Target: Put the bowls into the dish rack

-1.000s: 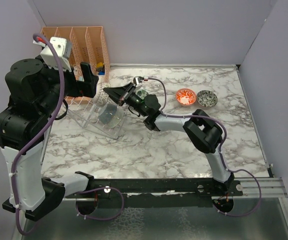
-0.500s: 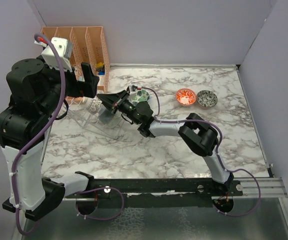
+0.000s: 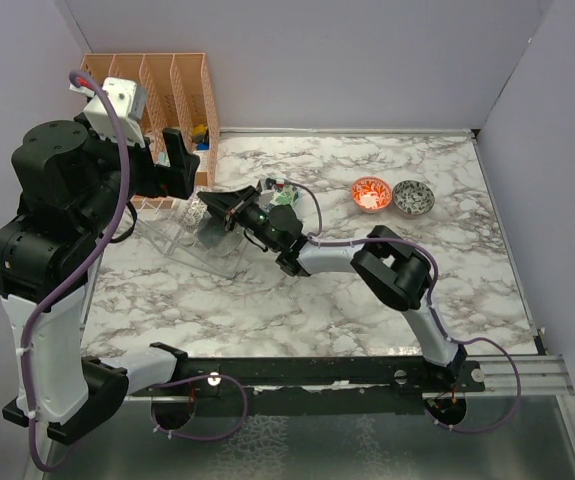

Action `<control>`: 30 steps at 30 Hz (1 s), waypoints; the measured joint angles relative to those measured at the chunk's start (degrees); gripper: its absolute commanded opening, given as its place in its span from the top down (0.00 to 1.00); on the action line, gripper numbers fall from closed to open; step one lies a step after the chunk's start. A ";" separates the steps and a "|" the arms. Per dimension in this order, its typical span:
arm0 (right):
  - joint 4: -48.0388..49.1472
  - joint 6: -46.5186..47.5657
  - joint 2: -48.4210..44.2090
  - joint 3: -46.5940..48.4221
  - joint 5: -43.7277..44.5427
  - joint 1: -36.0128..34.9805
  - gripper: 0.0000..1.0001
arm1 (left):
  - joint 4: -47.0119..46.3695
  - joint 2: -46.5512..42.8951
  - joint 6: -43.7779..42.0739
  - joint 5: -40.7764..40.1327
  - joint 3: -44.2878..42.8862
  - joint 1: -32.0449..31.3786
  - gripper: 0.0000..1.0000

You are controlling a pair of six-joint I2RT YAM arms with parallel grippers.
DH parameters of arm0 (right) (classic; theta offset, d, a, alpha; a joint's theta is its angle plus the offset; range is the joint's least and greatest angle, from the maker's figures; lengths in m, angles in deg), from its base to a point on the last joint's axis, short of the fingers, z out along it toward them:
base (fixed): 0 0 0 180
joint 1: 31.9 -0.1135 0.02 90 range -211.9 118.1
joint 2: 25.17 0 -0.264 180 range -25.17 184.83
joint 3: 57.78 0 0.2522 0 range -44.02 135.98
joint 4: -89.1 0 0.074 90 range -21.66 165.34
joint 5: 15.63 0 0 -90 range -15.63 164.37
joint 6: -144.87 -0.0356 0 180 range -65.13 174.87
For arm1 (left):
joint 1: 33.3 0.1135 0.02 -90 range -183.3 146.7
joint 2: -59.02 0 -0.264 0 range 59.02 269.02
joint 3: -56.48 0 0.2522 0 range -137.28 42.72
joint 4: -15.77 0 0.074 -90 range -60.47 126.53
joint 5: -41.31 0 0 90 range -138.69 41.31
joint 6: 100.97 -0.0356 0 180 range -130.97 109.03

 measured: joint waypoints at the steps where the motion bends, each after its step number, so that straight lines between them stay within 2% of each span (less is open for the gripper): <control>1: -0.11 -0.22 0.50 0.09 0.00 0.00 0.94 | 0.00 -0.02 -0.04 -0.02 0.00 -0.11 0.01; 17: -3.10 -2.10 1.81 0.20 0.13 0.02 0.84 | -0.02 -0.24 -0.85 -0.09 0.61 -1.09 0.01; 30: -3.78 -2.95 4.35 0.96 -0.63 1.31 0.68 | -0.02 -0.20 -1.11 -0.52 1.20 -1.44 0.01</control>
